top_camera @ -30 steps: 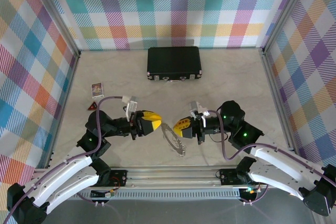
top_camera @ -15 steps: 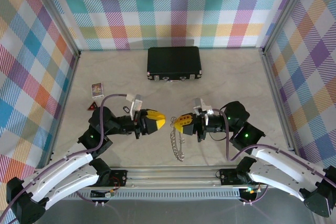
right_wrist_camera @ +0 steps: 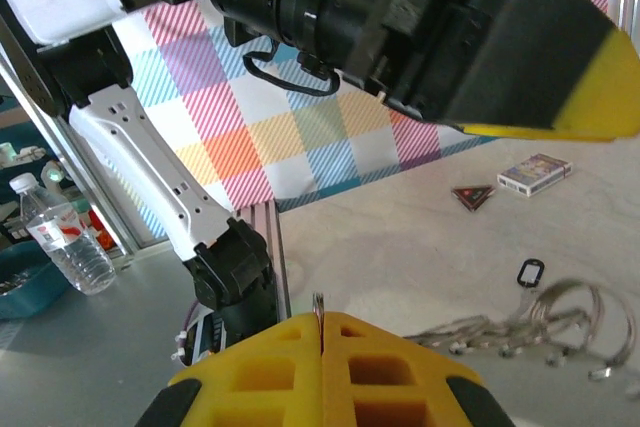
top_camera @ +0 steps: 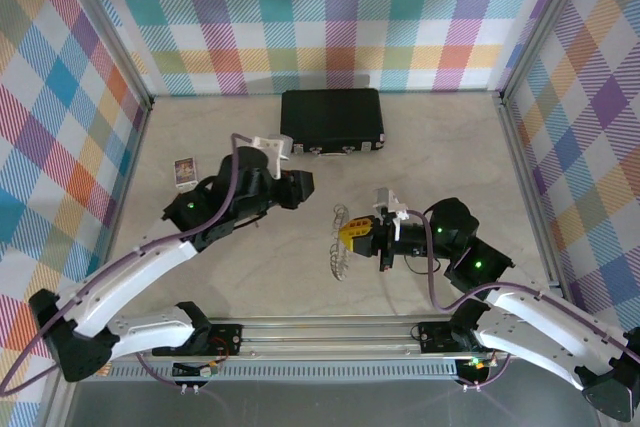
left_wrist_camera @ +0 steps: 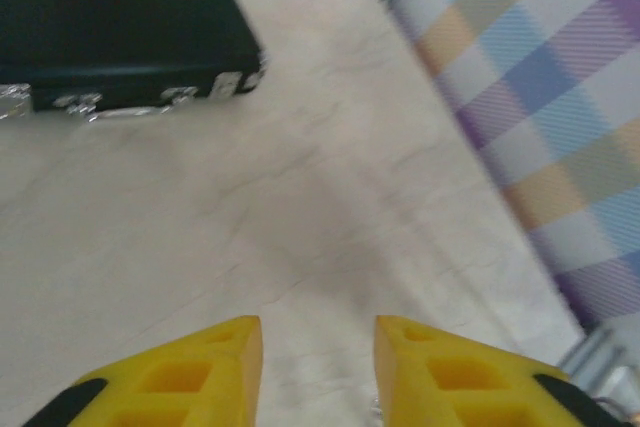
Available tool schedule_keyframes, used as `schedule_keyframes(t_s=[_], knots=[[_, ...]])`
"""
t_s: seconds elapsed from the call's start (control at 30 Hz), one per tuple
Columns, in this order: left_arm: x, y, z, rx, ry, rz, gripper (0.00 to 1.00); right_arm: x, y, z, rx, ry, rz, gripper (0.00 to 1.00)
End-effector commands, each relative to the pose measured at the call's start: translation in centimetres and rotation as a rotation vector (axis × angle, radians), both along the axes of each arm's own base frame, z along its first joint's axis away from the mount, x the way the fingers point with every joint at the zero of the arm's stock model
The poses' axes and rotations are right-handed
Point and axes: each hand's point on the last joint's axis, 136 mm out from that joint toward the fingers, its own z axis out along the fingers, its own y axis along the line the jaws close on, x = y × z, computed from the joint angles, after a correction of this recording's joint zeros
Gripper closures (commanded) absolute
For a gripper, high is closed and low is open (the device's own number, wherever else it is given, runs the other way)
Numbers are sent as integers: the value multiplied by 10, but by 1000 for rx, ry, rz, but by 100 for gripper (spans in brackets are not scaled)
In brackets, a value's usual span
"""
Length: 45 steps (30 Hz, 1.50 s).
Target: Put the keys on the keyring
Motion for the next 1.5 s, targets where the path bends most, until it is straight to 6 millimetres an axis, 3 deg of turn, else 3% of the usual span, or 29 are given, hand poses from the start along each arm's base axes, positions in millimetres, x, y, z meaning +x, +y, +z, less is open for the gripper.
schedule_keyframes(t_s=[0.0,0.13,0.57,1.17,1.47], knots=[[-1,18,-10,146,11,82,57,1,1,11,16,-45,-4,100],[1,20,2,82,-6,127,45,2,4,11,13,-38,3,100],[-7,13,21,-78,39,135,38,1,2,12,16,-39,-2,100],[-7,-1,10,-115,116,114,32,-1,3,7,7,-27,16,100],[-1,-5,-1,-177,193,117,11,-1,5,3,1,-22,23,100]])
